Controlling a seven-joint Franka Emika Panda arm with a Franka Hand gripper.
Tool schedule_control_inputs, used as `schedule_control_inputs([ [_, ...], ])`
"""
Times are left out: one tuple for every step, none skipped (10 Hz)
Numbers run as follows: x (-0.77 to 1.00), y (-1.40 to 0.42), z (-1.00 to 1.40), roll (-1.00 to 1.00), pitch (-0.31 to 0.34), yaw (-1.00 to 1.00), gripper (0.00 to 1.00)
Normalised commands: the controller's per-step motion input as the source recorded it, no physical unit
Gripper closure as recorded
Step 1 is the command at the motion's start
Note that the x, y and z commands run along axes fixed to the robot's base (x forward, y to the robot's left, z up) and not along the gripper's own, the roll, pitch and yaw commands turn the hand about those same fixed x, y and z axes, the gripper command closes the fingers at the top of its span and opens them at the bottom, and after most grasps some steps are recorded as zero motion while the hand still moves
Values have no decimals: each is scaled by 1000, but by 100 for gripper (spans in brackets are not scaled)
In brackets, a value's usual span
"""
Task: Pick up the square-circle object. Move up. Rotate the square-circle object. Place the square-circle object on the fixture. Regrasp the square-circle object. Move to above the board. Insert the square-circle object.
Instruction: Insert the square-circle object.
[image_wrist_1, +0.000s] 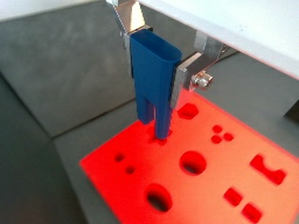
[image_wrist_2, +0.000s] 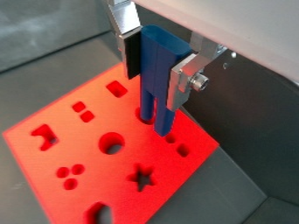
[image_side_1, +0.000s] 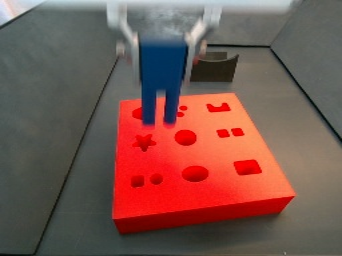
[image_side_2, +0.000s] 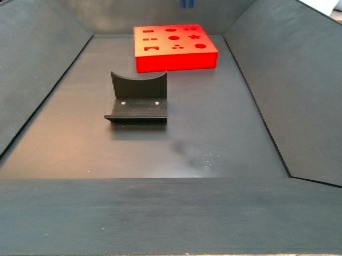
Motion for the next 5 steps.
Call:
schedule_control_inputs([
  [0,-683,-569,0,0,440,100],
  [-46,-489,-457,0,0,617,100],
  [-191,-146,-357,-164,-159,580,100],
  [-71,0,-289,-81,-211,349,100],
  [0,0,-80,17,-9,11,100],
])
